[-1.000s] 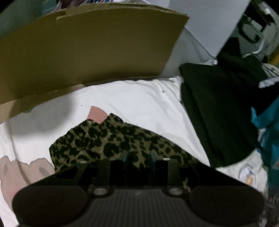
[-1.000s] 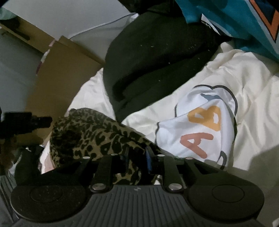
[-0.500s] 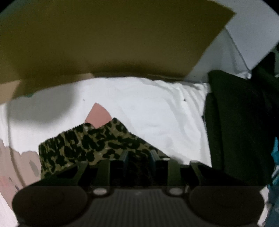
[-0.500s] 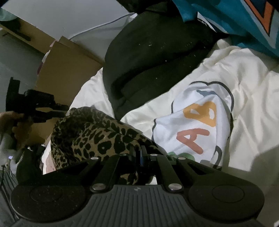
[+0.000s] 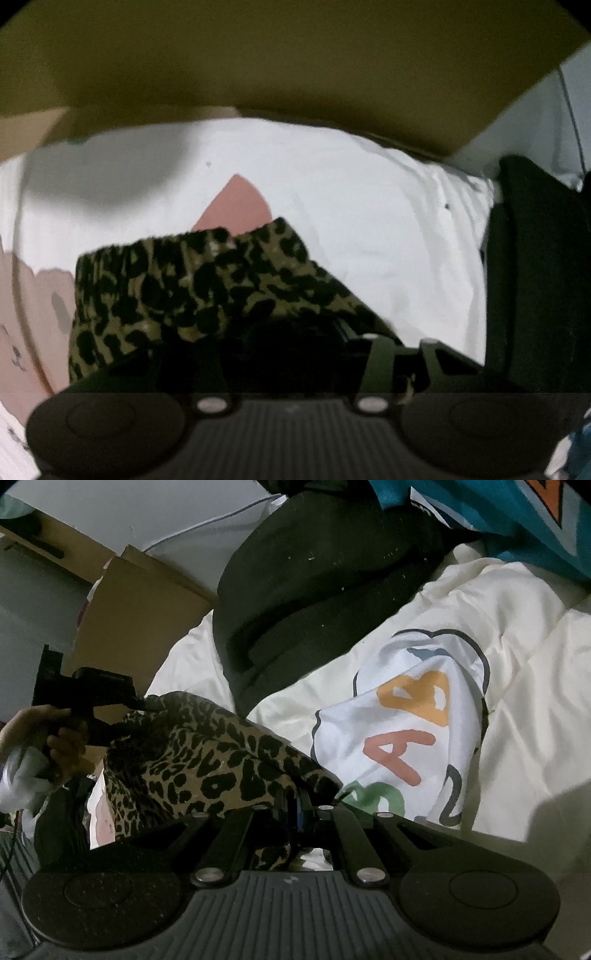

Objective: Fold clothes

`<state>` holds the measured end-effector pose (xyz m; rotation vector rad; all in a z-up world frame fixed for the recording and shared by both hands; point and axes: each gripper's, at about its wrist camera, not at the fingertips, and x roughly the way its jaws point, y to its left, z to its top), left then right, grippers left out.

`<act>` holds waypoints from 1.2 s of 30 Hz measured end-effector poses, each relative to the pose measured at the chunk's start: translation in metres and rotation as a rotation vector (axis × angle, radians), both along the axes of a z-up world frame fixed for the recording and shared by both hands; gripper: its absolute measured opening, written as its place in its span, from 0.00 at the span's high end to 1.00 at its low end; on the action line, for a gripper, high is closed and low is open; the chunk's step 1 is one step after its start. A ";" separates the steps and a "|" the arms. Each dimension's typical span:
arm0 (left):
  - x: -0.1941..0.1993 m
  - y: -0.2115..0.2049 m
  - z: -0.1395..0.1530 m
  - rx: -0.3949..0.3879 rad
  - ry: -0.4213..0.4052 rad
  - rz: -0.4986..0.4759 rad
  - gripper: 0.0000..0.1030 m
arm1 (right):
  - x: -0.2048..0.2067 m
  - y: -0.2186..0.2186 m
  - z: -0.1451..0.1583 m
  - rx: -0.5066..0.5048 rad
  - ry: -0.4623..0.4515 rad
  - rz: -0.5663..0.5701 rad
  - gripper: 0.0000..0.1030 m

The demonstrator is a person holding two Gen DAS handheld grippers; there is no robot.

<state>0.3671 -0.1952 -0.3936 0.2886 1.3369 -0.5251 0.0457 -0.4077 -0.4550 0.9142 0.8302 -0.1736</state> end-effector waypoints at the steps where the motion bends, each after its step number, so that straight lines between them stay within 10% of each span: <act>1: 0.000 0.001 -0.002 -0.002 0.004 0.004 0.55 | 0.000 0.000 -0.001 0.001 0.001 0.002 0.99; 9: 0.008 0.004 -0.012 0.002 0.044 0.049 0.61 | -0.001 -0.001 -0.002 -0.003 -0.002 0.020 0.99; 16: 0.017 0.014 -0.011 -0.024 0.079 0.114 0.98 | -0.001 -0.001 -0.002 -0.008 0.000 0.019 0.98; 36: 0.019 -0.013 0.021 -0.176 0.107 0.062 1.00 | -0.006 -0.007 0.006 -0.012 -0.011 -0.011 0.98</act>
